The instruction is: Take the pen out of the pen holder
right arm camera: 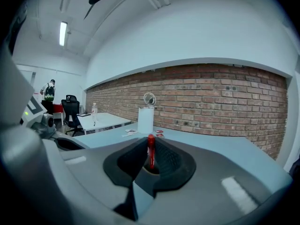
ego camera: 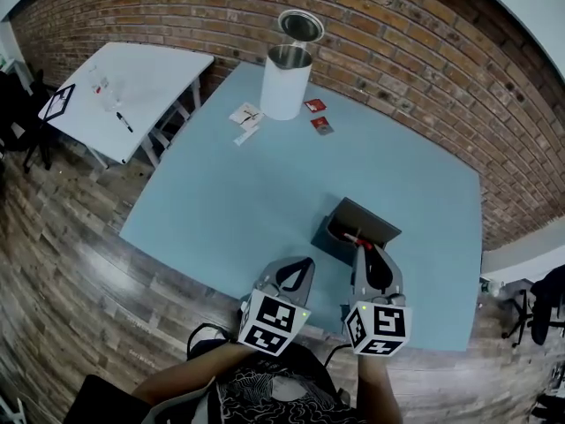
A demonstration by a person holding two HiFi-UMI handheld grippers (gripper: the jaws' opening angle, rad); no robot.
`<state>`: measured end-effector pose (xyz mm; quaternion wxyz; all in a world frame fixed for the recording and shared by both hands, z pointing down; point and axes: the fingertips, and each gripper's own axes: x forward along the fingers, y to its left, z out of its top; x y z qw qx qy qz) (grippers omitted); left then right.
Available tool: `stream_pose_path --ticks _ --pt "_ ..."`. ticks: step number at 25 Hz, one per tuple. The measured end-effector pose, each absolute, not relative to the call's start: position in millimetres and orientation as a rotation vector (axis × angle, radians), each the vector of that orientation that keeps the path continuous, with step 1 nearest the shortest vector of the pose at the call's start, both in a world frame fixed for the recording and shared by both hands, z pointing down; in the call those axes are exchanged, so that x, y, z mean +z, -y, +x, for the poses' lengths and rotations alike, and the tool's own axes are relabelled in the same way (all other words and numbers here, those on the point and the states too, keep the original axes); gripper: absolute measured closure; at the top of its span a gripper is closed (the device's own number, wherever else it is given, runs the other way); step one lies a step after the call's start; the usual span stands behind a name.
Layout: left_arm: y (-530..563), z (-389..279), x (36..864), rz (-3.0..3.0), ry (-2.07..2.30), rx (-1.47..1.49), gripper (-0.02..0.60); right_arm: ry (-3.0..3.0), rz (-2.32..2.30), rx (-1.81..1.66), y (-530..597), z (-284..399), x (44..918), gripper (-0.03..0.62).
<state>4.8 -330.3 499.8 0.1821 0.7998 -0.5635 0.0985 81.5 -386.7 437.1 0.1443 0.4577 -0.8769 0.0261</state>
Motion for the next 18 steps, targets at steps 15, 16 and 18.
stream_pose_path --ticks 15,16,18 --pt "293.8 1.5 482.5 2.359 1.521 0.247 0.580 2.486 1.383 0.085 319.9 70.7 438.5 0.549" --pt "291.9 1.3 481.8 2.362 1.516 0.244 0.580 2.480 1.384 0.091 316.0 70.3 440.1 0.549" --pt "288.1 0.8 480.1 2.368 1.507 0.236 0.580 2.468 1.386 0.102 308.6 69.4 442.7 0.549"
